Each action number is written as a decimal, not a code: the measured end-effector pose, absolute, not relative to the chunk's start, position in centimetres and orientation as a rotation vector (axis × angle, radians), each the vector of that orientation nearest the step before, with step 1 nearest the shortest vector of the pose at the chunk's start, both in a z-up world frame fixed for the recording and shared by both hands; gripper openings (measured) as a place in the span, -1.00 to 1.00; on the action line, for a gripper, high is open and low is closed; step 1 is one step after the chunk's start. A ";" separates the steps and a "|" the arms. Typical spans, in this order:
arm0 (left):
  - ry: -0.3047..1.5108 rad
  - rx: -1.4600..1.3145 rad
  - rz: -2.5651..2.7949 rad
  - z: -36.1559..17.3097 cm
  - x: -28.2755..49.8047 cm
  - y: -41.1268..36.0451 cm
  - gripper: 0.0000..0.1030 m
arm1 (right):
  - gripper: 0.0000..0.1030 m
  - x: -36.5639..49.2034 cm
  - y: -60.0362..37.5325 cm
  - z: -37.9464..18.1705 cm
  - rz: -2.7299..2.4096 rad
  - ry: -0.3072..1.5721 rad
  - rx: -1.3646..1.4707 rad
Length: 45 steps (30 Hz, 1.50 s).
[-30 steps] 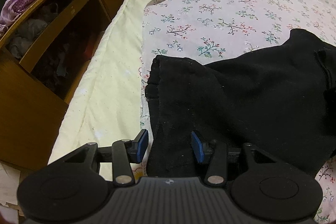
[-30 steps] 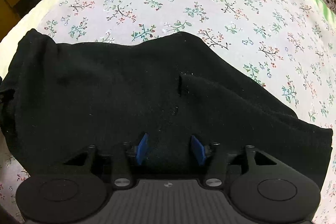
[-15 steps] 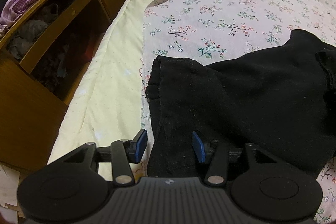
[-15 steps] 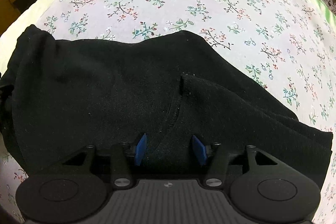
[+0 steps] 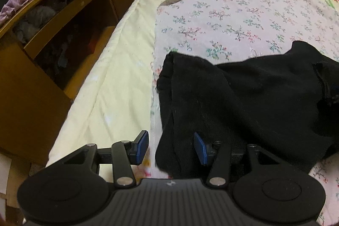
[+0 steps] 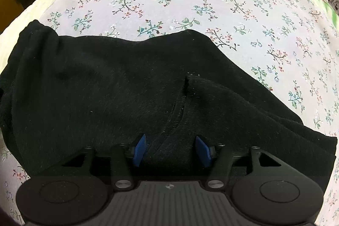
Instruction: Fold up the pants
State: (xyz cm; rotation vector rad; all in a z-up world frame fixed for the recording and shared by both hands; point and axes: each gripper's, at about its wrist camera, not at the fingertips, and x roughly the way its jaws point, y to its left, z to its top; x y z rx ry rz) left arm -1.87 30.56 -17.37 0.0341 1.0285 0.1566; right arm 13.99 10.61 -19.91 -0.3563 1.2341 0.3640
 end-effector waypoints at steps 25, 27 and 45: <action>1.003 0.239 -0.307 -18.3 8.3 32.3 0.26 | -0.06 14.1 10.6 -20.1 0.385 1.248 -0.349; 0.998 0.254 -0.359 -18.2 9.3 32.5 0.28 | -0.03 14.0 10.6 -20.1 0.394 1.250 -0.353; 1.309 -0.058 -0.481 -21.7 13.4 35.3 0.05 | 0.16 14.9 10.4 -20.4 0.425 1.293 -0.304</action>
